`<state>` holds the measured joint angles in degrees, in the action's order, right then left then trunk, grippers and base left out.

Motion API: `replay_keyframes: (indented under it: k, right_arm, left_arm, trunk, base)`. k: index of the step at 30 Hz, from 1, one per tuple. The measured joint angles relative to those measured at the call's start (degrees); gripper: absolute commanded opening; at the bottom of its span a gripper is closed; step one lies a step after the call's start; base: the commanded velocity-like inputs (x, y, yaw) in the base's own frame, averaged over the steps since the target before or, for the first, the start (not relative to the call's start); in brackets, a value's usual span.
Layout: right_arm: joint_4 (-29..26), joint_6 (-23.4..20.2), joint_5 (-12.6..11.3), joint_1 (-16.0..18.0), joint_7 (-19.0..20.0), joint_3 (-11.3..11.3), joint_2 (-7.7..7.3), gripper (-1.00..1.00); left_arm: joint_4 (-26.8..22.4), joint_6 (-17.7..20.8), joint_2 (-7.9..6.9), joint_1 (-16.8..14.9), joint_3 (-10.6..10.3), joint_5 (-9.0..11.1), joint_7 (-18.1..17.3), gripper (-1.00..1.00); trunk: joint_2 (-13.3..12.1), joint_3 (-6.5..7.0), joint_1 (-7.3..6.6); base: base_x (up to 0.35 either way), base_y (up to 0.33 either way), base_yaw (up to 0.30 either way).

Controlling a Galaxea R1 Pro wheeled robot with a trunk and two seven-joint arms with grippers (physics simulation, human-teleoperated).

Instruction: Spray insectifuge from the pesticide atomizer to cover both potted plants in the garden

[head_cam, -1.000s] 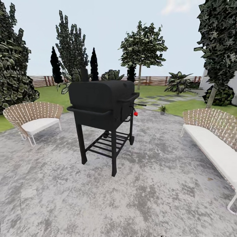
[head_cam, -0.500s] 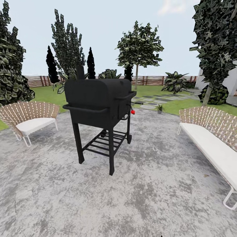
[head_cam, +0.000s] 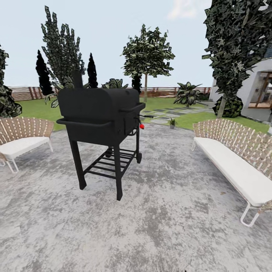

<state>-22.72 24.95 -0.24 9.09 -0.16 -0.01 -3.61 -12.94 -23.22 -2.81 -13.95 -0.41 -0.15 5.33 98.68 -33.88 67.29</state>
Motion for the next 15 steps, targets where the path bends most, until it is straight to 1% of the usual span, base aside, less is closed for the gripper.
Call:
replay_keyframes:
  k: [15]
  right_arm:
    - [0.1,0.0,0.0,0.0,0.0,0.0,0.0,1.0]
  left_arm:
    - [0.0,-0.1,0.0,0.0,0.0,0.0,0.0,1.0]
  trunk:
    - [6.0,-2.77,3.3]
  base:
    - [0.0,0.0,-0.266]
